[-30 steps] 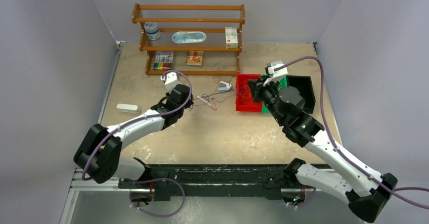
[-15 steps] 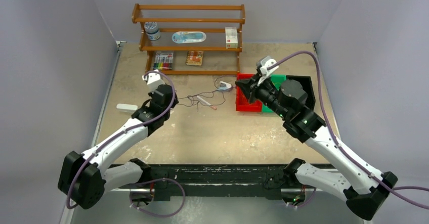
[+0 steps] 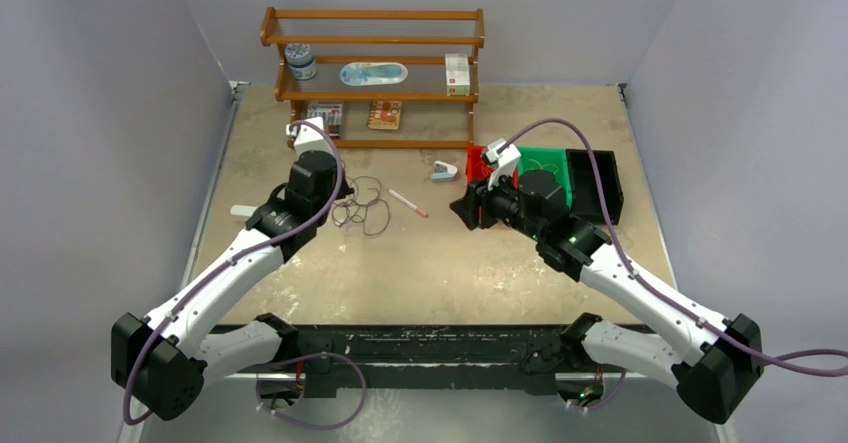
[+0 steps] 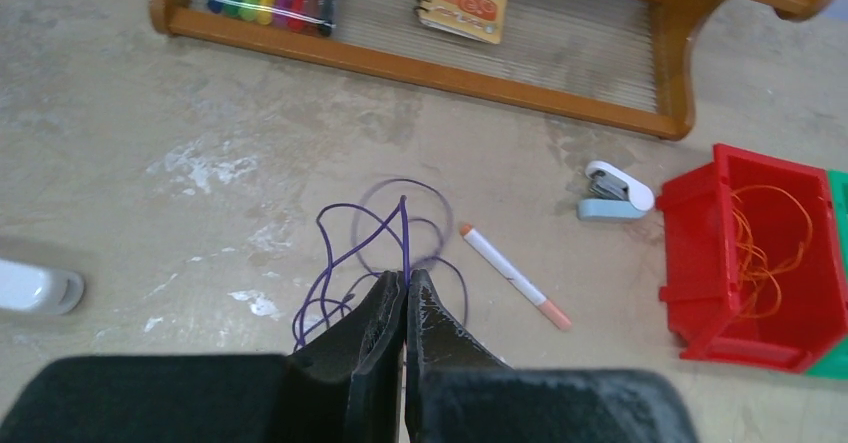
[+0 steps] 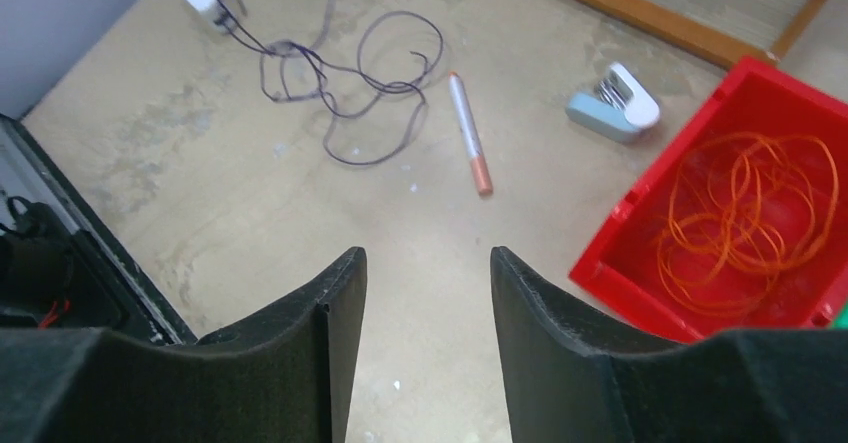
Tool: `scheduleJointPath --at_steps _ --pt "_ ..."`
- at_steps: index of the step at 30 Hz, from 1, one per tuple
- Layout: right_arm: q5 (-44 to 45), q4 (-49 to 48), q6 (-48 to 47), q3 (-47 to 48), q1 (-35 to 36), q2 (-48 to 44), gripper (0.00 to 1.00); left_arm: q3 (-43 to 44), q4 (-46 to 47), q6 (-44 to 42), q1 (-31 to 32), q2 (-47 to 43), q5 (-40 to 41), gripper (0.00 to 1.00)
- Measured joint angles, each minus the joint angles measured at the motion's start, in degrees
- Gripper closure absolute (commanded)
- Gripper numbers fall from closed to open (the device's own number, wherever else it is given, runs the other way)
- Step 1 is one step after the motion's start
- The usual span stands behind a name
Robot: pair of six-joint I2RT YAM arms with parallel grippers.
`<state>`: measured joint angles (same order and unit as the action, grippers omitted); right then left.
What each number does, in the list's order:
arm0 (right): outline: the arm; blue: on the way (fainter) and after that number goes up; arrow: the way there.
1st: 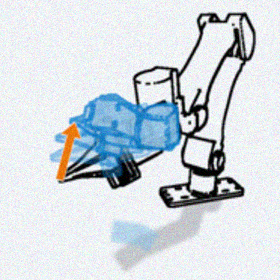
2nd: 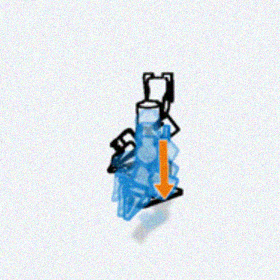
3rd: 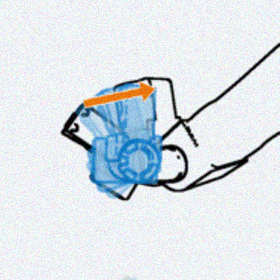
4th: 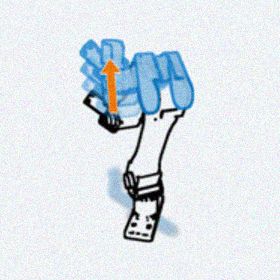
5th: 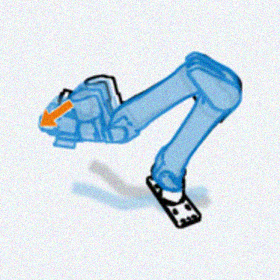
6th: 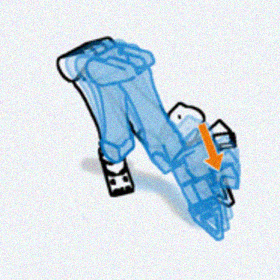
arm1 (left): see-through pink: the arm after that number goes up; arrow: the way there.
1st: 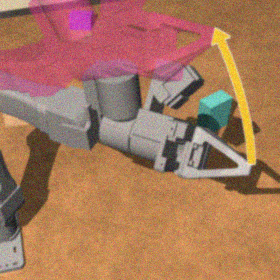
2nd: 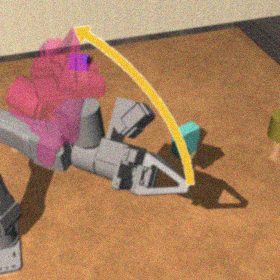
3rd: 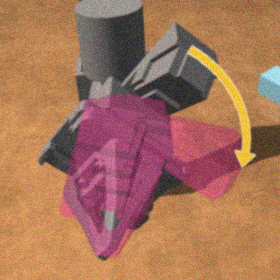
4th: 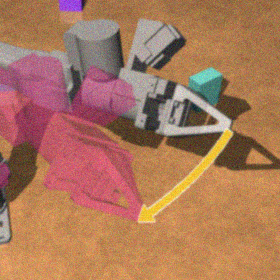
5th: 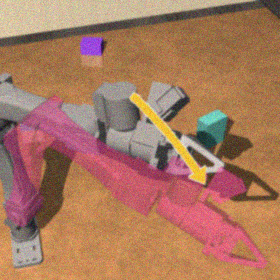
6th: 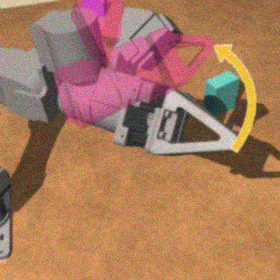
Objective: Untangle the cables
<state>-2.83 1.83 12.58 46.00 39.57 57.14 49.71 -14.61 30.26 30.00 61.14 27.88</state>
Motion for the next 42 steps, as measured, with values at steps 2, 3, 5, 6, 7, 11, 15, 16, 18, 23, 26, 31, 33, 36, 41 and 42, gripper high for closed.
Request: scheduleJointPath --at_steps 2,3,5,6,7,11,15,16,18,23,26,31,33,36,41,42 --pt "-1.42 -3.17 -0.22 -0.35 -0.13 0.83 0.44 0.52 0.09 -0.96 0.0 0.0 -2.21 1.0" --pt "-2.27 -5.18 -0.48 -0.37 -0.13 1.64 0.43 0.74 0.11 -1.22 0.0 0.0 -3.04 1.0" --pt "-4.13 -9.86 -1.29 -0.46 -0.15 3.85 0.4 1.31 0.07 -1.84 0.0 0.0 -4.81 1.0" --pt "-5.2 -13.05 -1.97 -0.66 -0.15 5.55 0.38 1.68 -0.09 -2.05 0.0 0.0 -5.68 1.0" --pt "-6.03 -15.23 -2.43 -0.85 -0.15 6.88 0.37 2.03 -0.13 -2.38 0.0 0.0 -6.47 1.0" --pt "-10.36 -26.29 -4.68 -1.81 -0.15 13.86 0.33 5.25 -1.01 -2.95 0.02 0.24 -10.82 1.0" --pt "-15.15 -37.44 -6.08 -1.88 -0.15 20.26 0.23 9.88 -1.38 -3.06 0.0 1.36 -15.26 1.0" --pt "-16.46 -39.89 -6.34 -1.88 -0.15 21.57 0.22 10.86 -1.44 -3.04 0.02 1.57 -16.2 1.0" --pt "-18.14 -43.98 -6.84 -1.86 -0.02 23.58 0.21 12.39 -1.53 -2.99 0.02 1.92 -17.73 1.0" --pt "-20.76 -49.72 -7.78 0.17 1.36 27.02 0.17 15.1 -3.06 -2.82 0.02 3.08 -20.81 1.0" --pt "-20.74 -51.98 -8.41 3.08 2.82 29.09 0.15 16.37 -3.96 -2.6 0.02 4.13 -22.97 1.0" --pt "-19.52 -55.36 -9.25 6.93 5.31 32.7 0.15 18.53 -5.6 -2.32 0.02 5.35 -26.71 1.0" --pt "-18.05 -56.68 -9.31 8.31 6.23 34.6 0.21 19.71 -6.73 -2.29 0.02 5.4 -28.59 1.0" --pt "-15.74 -59.06 -9.14 10.38 7.04 37.48 0.37 21.35 -7.65 -2.25 0.02 5.4 -31.3 1.0" --pt "-14.51 -60.46 -8.44 13.9 7.26 41.11 0.59 24.55 -8.72 -1.75 0.02 5.7 -33.94 1.0" --pt "-14.53 -60.65 -8.09 13.99 7.28 41.35 0.61 25.64 -9.2 -1.62 0.02 5.79 -34.14 1.0"
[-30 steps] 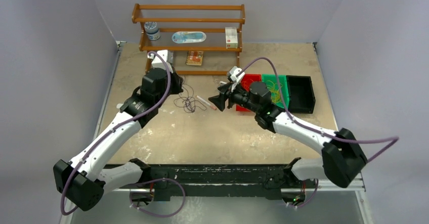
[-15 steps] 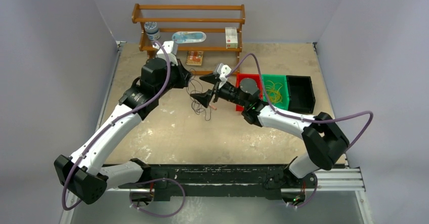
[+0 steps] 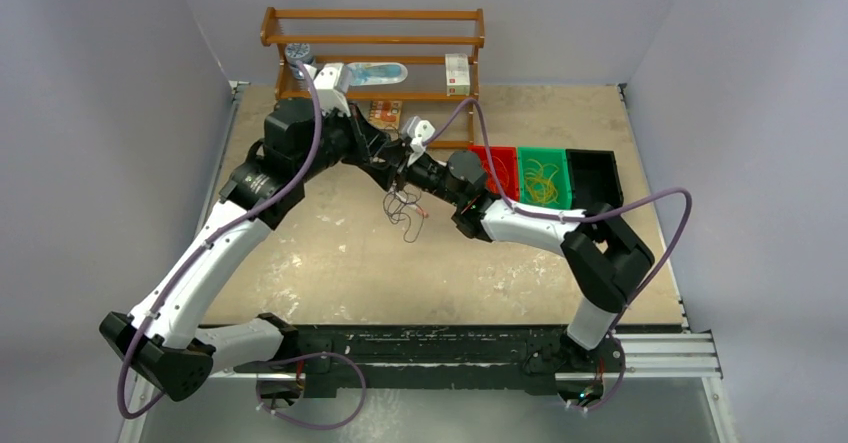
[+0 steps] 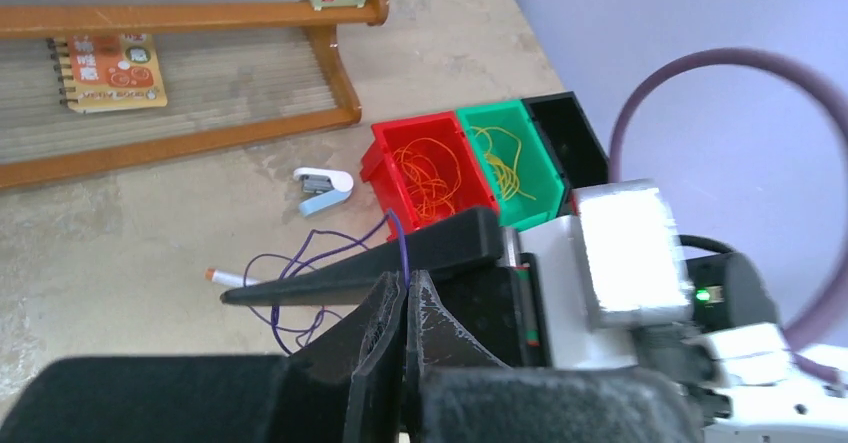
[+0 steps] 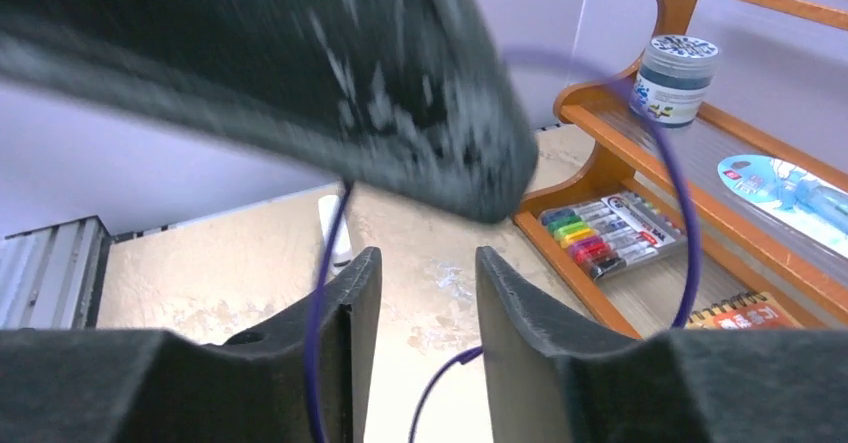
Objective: Untangle the cables
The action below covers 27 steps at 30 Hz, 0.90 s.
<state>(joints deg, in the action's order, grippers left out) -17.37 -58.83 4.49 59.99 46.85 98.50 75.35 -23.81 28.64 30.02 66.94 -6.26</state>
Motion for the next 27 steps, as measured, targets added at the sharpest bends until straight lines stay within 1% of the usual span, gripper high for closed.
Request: scheduleJointPath --at_steps 6,14,19,24,27 --pt "0.2 -1.07 1.11 -1.86 0.2 0.15 0.68 7.82 -1.64 0.57 0.0 0.9 -0.09 1.0" --pt "1.14 -1.33 2.6 -9.11 1.27 0.92 0.78 17.86 -1.57 0.74 0.0 1.62 0.63 1.0" --pt "1.44 -1.66 4.17 -13.77 1.64 1.7 0.8 22.1 -1.55 0.72 0.0 2.89 2.03 1.0" --pt "1.73 -3.13 5.31 -18.32 2.03 1.73 0.77 25.99 -1.66 0.63 0.0 4.44 4.11 1.0" --pt "2.12 -4.02 5.95 -21.14 2.27 1.73 0.76 28.81 -1.9 0.22 0.0 5.44 5.99 1.0"
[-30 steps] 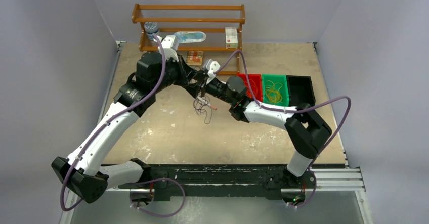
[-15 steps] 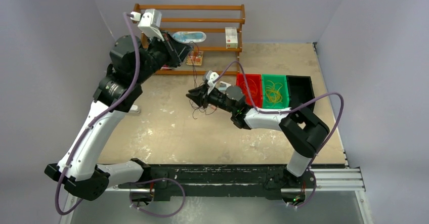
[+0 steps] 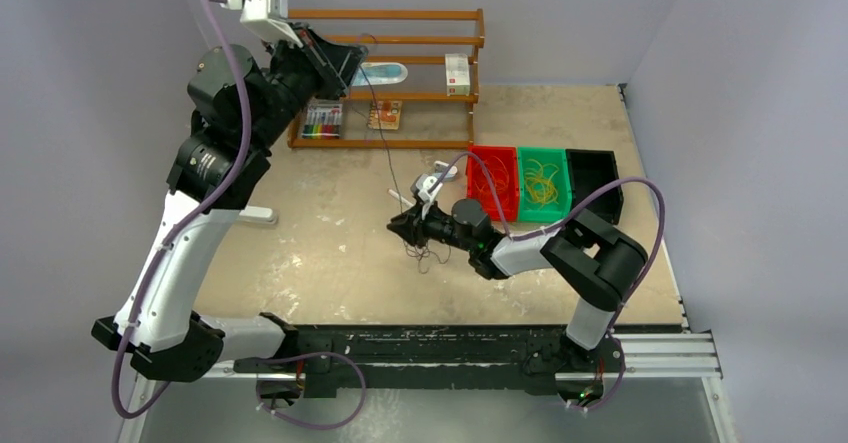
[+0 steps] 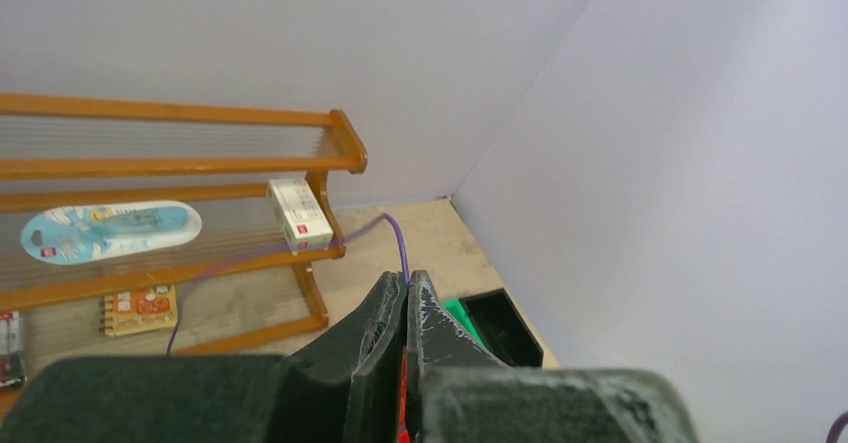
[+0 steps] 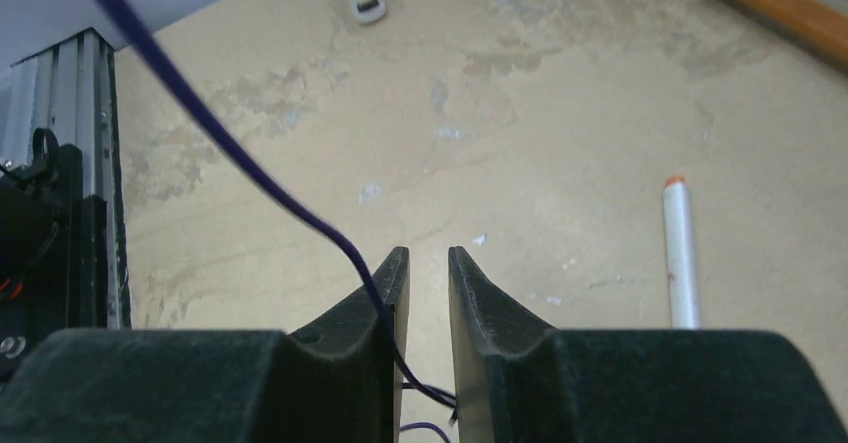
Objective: Untangle the cables
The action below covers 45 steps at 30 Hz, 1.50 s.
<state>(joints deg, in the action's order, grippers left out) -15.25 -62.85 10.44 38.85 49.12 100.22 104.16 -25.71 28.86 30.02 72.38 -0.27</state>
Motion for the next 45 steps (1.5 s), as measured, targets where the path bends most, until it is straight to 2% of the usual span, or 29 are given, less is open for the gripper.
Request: scheduleJointPath --at_steps 12,20,24,31,36,45 --pt "1.46 -4.0 2.23 -6.23 0.07 0.55 0.76 16.9 -0.72 -3.08 0.0 7.39 11.37 1.0" --pt "2.27 -5.57 3.87 -7.74 0.07 2.75 0.76 27.69 0.26 -5.81 0.0 13.03 15.34 1.0" --pt "2.29 -6.43 4.28 -7.98 0.11 3.21 0.78 30.01 3.08 -7.17 0.0 14.53 16.74 1.0" --pt "2.56 -6.71 5.01 -8.48 0.11 3.65 0.93 33.51 8.66 -9.46 0.0 17.09 18.08 1.0" --pt "2.8 -6.91 5.81 -10.21 0.11 3.65 0.99 35.23 12.98 -12.2 0.0 18.62 19.71 1.0" --pt "4.22 -5.92 8.46 -16.39 0.11 2.8 1.0 38.38 24.28 -19.71 0.0 21.92 23.21 1.0"
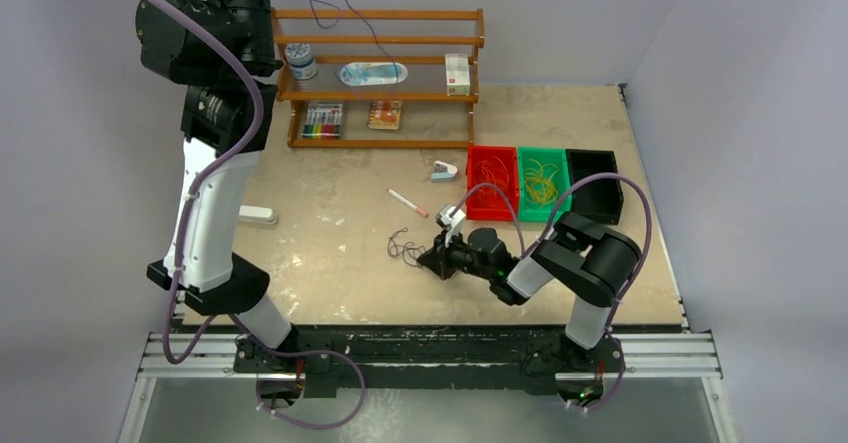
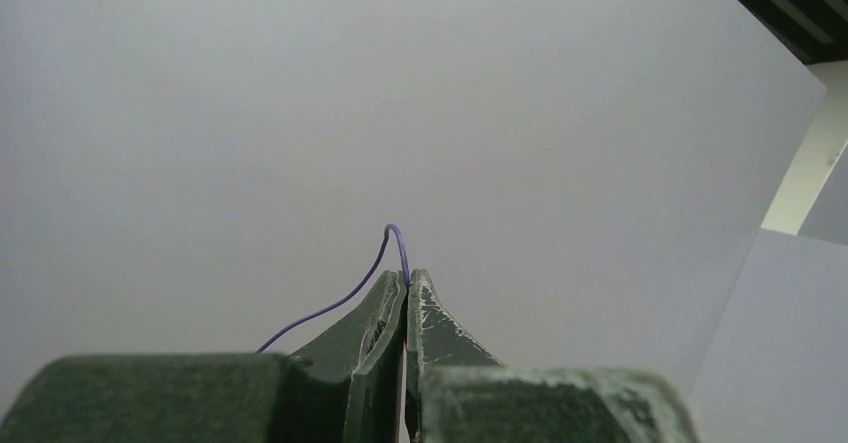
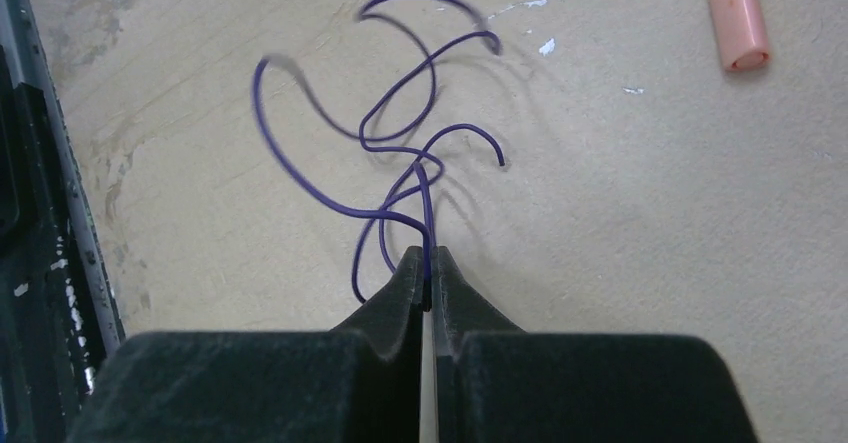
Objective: Untangle the cables
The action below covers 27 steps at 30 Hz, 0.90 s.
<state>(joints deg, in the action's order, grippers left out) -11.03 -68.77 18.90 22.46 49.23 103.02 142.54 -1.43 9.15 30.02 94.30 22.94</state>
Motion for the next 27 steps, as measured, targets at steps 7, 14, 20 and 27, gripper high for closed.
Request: scheduleJointPath --at_steps 7,14,20,27 --pt "1.64 1.6 1.49 -2.43 0.22 -4.63 0.99 1.16 6.01 -5.44 0.0 1.97 2.49 1.0" --pt "3.69 8.74 0.79 -2.95 0.26 -15.89 0.68 -2.45 6.71 -6.21 0.0 0.02 2.69 1.0" --pt "6.36 19.76 -3.15 0.68 0.26 -32.37 0.47 -12.15 5.73 -4.39 0.0 -4.81 2.12 1.0" --pt "12.02 34.32 -7.74 6.84 0.26 -46.03 0.39 -19.74 2.64 -0.76 0.0 -8.9 0.83 1.0"
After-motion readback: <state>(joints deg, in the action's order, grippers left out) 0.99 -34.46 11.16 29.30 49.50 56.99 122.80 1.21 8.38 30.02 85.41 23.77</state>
